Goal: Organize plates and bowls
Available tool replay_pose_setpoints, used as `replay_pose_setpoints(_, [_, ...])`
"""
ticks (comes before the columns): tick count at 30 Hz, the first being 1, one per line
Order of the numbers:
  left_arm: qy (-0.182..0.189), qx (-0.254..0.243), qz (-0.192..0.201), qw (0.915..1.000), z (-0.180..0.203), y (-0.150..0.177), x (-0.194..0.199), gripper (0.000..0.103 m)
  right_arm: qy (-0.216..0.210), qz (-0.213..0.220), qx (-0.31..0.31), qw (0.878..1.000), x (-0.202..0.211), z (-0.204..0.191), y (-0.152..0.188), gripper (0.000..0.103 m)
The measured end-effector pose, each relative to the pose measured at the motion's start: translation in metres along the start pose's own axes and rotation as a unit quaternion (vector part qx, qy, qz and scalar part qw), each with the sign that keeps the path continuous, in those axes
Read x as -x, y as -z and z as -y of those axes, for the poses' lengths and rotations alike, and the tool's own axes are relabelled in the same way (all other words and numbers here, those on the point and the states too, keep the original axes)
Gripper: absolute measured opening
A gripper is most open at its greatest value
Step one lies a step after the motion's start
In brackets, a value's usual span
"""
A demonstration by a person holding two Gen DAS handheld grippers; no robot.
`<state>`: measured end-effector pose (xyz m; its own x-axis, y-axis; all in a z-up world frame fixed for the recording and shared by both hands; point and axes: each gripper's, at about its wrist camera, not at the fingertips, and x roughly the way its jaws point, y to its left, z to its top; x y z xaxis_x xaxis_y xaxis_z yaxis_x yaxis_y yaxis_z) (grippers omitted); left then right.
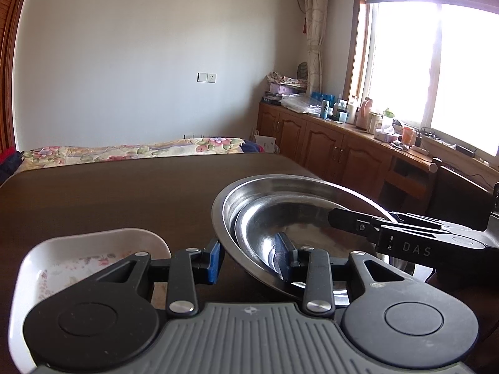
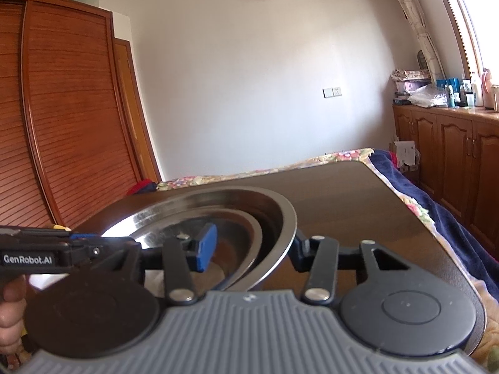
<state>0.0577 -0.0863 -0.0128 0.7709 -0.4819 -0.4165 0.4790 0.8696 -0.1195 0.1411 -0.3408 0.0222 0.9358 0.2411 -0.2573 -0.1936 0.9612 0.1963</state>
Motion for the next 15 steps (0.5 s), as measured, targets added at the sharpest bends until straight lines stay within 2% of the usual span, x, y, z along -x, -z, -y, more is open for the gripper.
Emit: replay_pose_setpoints(15, [-0.015, 0.0, 0.012, 0.9998, -0.024, -0.033, 0.038, 0.038, -0.028, 0.016, 0.029, 0.999, -0.001, -0.029, -0.028, 0.05])
